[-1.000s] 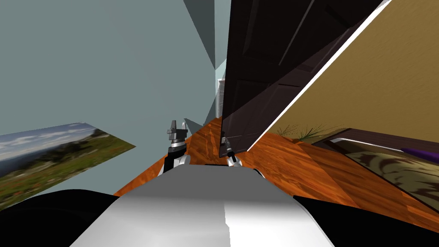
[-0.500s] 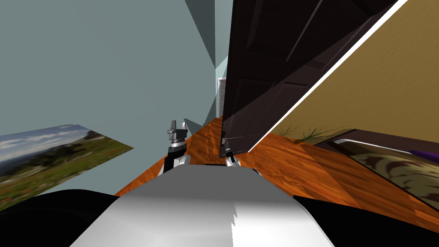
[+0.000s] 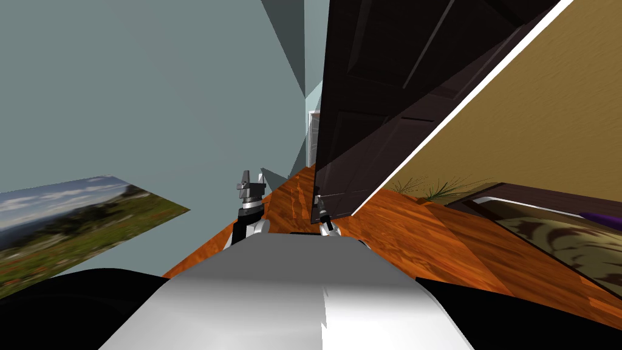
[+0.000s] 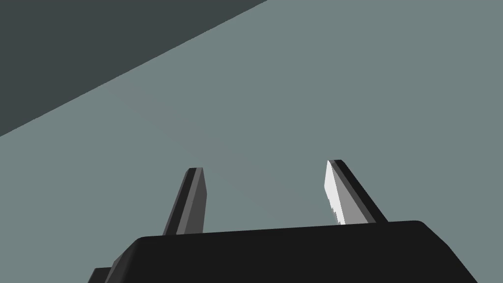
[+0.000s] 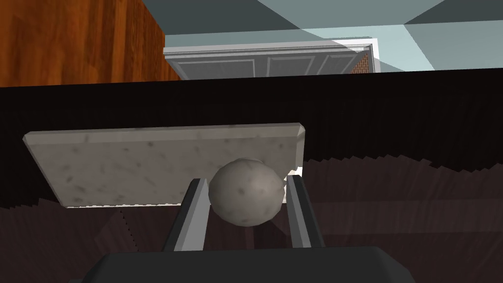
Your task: Push the door open
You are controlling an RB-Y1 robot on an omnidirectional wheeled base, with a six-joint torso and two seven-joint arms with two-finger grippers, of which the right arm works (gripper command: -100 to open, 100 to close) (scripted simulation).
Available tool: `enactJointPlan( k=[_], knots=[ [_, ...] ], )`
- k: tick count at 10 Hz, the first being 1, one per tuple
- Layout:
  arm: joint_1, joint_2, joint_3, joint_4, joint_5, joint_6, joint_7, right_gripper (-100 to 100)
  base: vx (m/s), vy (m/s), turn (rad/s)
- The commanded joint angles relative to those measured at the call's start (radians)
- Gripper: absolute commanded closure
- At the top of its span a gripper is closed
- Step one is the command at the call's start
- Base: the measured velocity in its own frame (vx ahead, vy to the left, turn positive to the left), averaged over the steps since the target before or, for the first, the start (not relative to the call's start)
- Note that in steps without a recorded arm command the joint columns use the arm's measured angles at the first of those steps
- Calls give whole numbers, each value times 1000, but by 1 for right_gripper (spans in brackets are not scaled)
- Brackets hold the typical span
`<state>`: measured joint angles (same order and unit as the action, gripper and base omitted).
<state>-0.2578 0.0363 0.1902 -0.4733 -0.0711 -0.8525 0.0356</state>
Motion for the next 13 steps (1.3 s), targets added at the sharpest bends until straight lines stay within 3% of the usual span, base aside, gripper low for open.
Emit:
enactJointPlan(
  k=[1, 3, 4, 5, 7, 10, 11, 13],
  knots=[
    [-3, 0, -1, -2, 0, -2, 0, 100, 0, 0, 0],
    [-3, 0, -1, -2, 0, -2, 0, 100, 0, 0, 0],
    [-1, -32, -18, -1, -9, 1, 5, 100, 104, 83, -19],
    [-1, -32, -18, -7, -9, 1, 5, 100, 121, 109, -44],
    [-2, -57, -42, -3, -22, 3, 13, 100, 175, 125, -53],
    [-2, -57, -42, -3, -22, 3, 13, 100, 68, 34, -5],
    [-3, -66, -64, -4, -34, 4, 20, 100, 93, 103, -56],
    [-4, -66, -70, -4, -37, 4, 22, 100, 134, 97, -78]
  ],
)
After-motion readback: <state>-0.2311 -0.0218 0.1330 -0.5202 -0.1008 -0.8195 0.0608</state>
